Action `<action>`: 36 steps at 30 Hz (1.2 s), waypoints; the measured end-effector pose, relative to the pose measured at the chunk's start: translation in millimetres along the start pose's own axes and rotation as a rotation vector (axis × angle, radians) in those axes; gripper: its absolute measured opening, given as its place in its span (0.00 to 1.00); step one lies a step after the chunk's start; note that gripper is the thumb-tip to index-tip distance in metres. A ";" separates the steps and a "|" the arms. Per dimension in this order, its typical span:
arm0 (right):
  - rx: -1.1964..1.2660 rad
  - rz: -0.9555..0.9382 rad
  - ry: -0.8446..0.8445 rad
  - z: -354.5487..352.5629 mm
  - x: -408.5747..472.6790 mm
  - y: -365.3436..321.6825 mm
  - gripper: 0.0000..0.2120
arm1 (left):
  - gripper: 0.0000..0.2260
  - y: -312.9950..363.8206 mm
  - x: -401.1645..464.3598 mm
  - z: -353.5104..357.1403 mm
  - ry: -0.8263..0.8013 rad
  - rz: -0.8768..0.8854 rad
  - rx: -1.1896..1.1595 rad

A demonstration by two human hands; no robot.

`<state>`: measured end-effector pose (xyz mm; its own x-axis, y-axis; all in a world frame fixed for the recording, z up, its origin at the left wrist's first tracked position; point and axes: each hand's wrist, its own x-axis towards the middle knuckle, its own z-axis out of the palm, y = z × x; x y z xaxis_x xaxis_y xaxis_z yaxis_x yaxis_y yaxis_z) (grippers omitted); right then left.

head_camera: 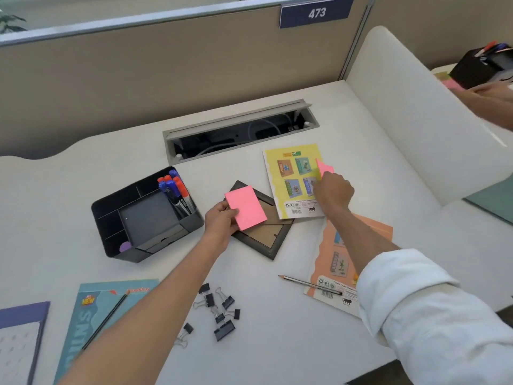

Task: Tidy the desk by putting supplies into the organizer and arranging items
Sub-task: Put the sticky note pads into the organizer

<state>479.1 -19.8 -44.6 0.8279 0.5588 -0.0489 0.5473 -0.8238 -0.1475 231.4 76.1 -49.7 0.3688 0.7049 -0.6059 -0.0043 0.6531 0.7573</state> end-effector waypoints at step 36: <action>0.203 -1.211 0.229 -22.4 -197.6 -181.3 0.21 | 0.05 66.7 -102.3 -114.8 0.182 0.174 -0.121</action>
<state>219.0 17.0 13.9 -0.1814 0.9008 0.3944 0.9599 0.2494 -0.1280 86.6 79.2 34.8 0.1802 0.8401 -0.5115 -0.1683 0.5387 0.8255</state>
